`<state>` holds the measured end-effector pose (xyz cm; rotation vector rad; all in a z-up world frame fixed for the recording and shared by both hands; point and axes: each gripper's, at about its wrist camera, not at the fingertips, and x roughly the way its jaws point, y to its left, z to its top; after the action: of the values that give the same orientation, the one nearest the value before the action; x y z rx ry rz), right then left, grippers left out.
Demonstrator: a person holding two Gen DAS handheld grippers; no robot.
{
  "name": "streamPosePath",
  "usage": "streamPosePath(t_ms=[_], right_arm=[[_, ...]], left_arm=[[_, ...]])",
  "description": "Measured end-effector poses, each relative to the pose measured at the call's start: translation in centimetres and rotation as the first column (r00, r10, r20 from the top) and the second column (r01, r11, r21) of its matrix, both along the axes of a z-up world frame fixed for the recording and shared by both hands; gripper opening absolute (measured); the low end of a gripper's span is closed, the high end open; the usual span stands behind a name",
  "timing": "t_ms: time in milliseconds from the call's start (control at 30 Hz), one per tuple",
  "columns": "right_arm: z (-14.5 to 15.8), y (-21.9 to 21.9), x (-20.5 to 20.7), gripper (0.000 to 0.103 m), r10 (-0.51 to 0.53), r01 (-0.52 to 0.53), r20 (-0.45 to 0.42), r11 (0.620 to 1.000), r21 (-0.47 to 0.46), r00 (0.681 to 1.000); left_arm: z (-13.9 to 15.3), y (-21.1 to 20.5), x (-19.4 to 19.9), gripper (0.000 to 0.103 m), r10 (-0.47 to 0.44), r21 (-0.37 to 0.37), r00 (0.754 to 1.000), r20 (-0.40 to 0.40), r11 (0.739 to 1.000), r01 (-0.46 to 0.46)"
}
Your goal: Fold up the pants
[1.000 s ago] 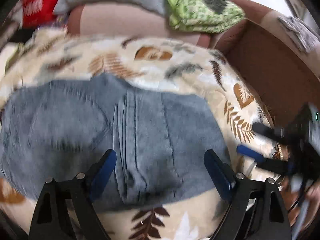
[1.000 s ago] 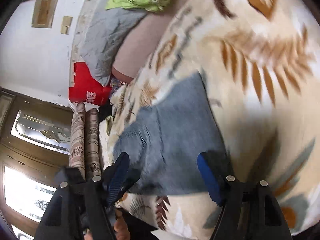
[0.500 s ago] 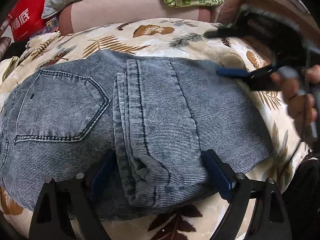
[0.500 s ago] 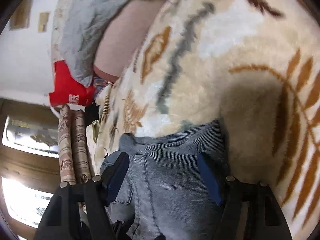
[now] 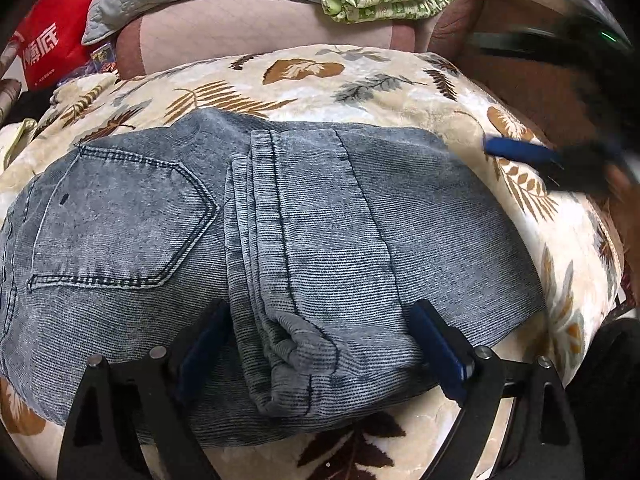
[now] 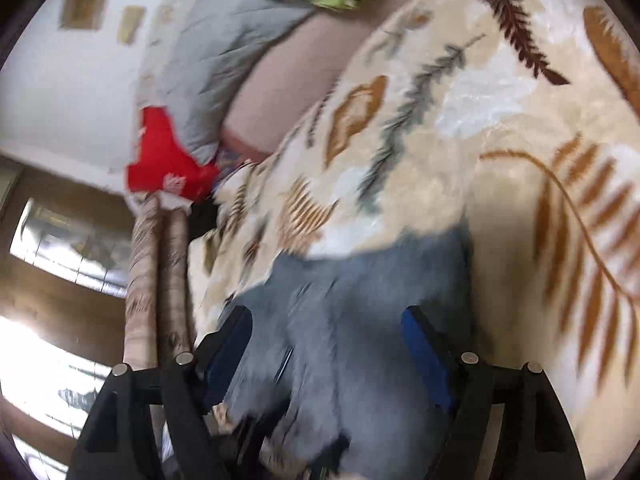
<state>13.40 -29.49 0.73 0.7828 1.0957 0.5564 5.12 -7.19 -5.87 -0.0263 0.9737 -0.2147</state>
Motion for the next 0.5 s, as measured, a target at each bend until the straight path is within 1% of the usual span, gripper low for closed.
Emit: streamPosePath(t_ms=[67, 133, 167, 200, 233, 267, 300, 333, 367, 400, 467, 500], right_arm=[[0.1, -0.5, -2.8, 0.080, -0.001, 0.001, -0.004, 0.999, 0.043, 1.000], [-1.3, -0.5, -4.9, 0.082, 0.022, -0.019, -0.041, 0.997, 0.073, 0.999], [-3.1, -0.2, -5.6, 0.082, 0.031, -0.027, -0.086, 0.999, 0.041, 0.996], [-4.8, -0.3, -5.9, 0.080, 0.028, -0.029, -0.139, 1.000, -0.004, 0.990], [-5.8, -0.6, -6.3, 0.080, 0.013, -0.011, -0.147, 1.000, 0.013, 0.989], [-5.4, -1.1, -6.7, 0.080, -0.015, 0.021, -0.121, 0.999, 0.050, 0.992], [-5.0, -1.1, -6.7, 0.080, -0.014, 0.021, -0.126, 0.998, 0.053, 0.992], [-4.3, -1.1, -6.8, 0.080, -0.012, 0.018, -0.110, 0.998, 0.055, 0.994], [-3.3, -1.0, -7.2, 0.080, -0.011, 0.015, -0.069, 0.998, 0.059, 0.998], [-2.9, -0.9, -7.6, 0.080, -0.001, 0.004, -0.046, 0.998, 0.067, 0.999], [-2.9, -0.3, -8.1, 0.081, 0.033, -0.031, -0.022, 0.996, 0.084, 0.999], [-3.9, 0.1, -8.2, 0.082, 0.044, -0.042, -0.041, 0.998, 0.056, 0.998]], left_arm=[[0.2, 0.2, 0.0, 0.091, 0.008, -0.015, 1.000, -0.005, 1.000, -0.008], [0.7, 0.7, -0.2, 0.091, 0.027, -0.033, 1.000, -0.012, 0.999, -0.027], [1.1, 0.9, -0.4, 0.091, 0.039, -0.041, 0.999, -0.006, 0.998, -0.039], [1.5, 1.1, -0.5, 0.091, 0.047, -0.044, 0.999, 0.002, 0.998, -0.047], [2.1, 1.5, -0.8, 0.091, 0.059, -0.043, 0.998, 0.023, 0.997, -0.058], [2.6, 1.9, -1.1, 0.091, 0.068, -0.040, 0.997, 0.042, 0.997, -0.066], [3.2, 2.4, -1.4, 0.091, 0.080, -0.038, 0.995, 0.060, 0.996, -0.078], [3.6, 3.0, -1.6, 0.091, 0.097, -0.036, 0.993, 0.068, 0.995, -0.095], [3.8, 3.7, -1.7, 0.091, 0.112, -0.041, 0.991, 0.072, 0.993, -0.109], [3.9, 4.2, -1.8, 0.091, 0.125, -0.045, 0.990, 0.073, 0.992, -0.122], [4.1, 5.4, -2.0, 0.091, 0.157, -0.051, 0.985, 0.067, 0.987, -0.154], [4.0, 6.1, -2.1, 0.091, 0.176, -0.060, 0.983, 0.060, 0.983, -0.173]])
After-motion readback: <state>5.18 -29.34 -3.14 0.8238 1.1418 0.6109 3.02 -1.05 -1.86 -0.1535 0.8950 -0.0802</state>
